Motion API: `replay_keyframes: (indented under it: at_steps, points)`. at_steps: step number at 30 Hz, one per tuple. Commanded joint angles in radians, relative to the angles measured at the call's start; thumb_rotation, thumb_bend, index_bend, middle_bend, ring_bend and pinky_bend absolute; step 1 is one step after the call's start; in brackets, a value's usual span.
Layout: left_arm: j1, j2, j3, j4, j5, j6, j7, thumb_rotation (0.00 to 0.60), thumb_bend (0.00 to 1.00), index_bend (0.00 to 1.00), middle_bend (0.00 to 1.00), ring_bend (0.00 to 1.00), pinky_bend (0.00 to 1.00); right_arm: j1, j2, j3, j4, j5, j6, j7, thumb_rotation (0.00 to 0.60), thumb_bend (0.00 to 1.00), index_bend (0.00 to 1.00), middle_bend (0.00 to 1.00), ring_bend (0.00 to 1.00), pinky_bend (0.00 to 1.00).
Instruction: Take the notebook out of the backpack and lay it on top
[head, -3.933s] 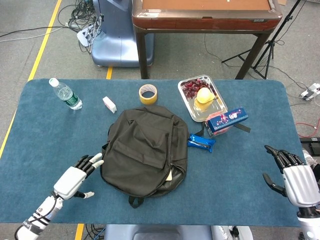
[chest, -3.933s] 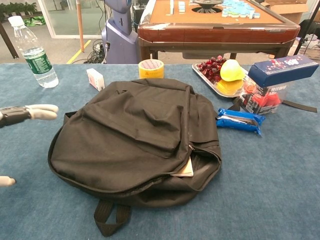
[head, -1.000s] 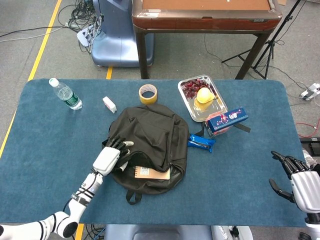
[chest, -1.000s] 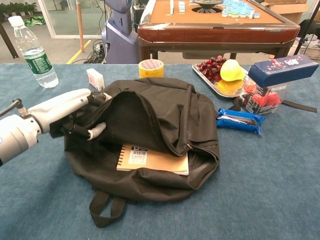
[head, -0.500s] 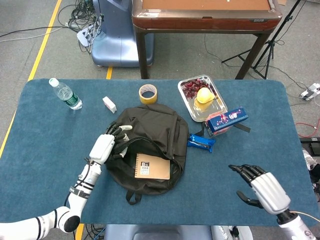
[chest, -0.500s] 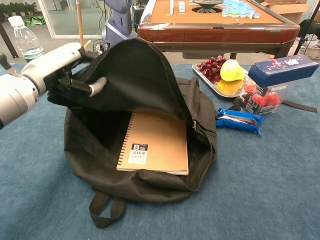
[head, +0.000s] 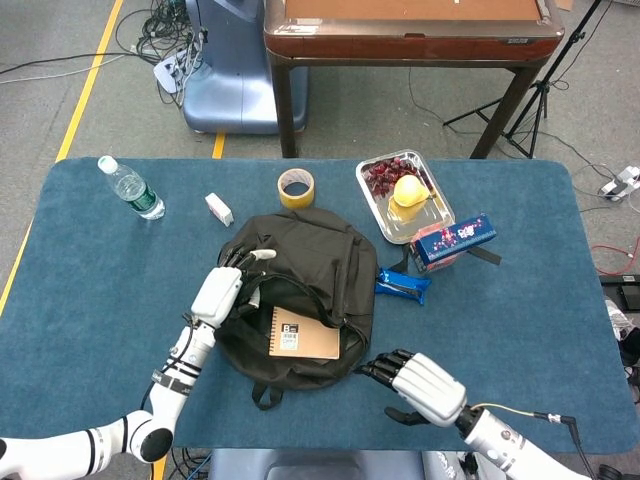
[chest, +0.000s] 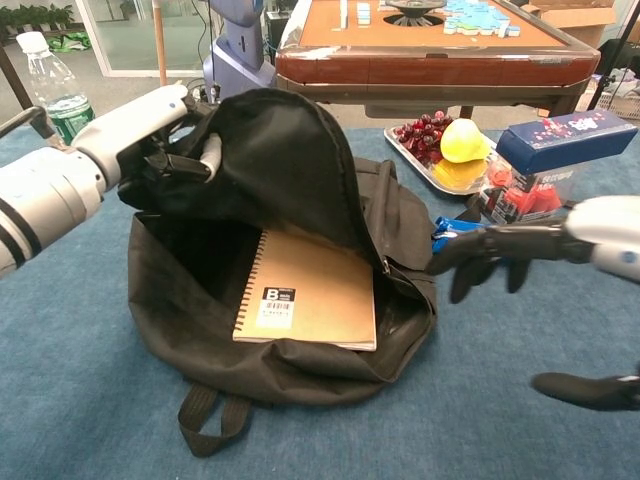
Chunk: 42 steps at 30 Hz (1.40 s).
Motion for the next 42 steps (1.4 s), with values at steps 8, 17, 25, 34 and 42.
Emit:
replay_keyframes:
  at_steps: [8, 17, 25, 34, 42]
  points:
    - [-0.012, 0.006, -0.02, -0.016, -0.006, 0.023, 0.017, 0.6, 0.72, 0.64, 0.22, 0.09, 0.0, 0.057, -0.091, 0.044, 0.033, 0.087, -0.035, -0.047, 0.6, 0.31, 0.2, 0.3, 0.24, 0.35]
    - [-0.033, -0.008, -0.03, -0.027, -0.028, 0.02, 0.047, 0.6, 0.72, 0.63, 0.22, 0.09, 0.0, 0.134, -0.187, 0.1, 0.077, 0.191, -0.121, -0.124, 0.6, 0.31, 0.2, 0.3, 0.24, 0.35]
    - [-0.046, -0.01, -0.045, -0.024, -0.047, 0.023, 0.058, 0.6, 0.72, 0.62, 0.22, 0.09, 0.0, 0.194, -0.301, 0.147, 0.184, 0.303, -0.177, -0.232, 0.6, 0.31, 0.22, 0.3, 0.24, 0.35]
    - [-0.049, -0.01, -0.044, -0.026, -0.059, 0.029, 0.063, 0.6, 0.71, 0.62, 0.22, 0.09, 0.0, 0.238, -0.401, 0.171, 0.287, 0.412, -0.204, -0.352, 0.6, 0.18, 0.22, 0.3, 0.23, 0.35]
    - [-0.049, -0.007, -0.041, -0.029, -0.058, 0.035, 0.055, 0.6, 0.71, 0.62, 0.22, 0.09, 0.0, 0.257, -0.484, 0.16, 0.363, 0.438, -0.171, -0.426, 0.6, 0.1, 0.22, 0.3, 0.2, 0.35]
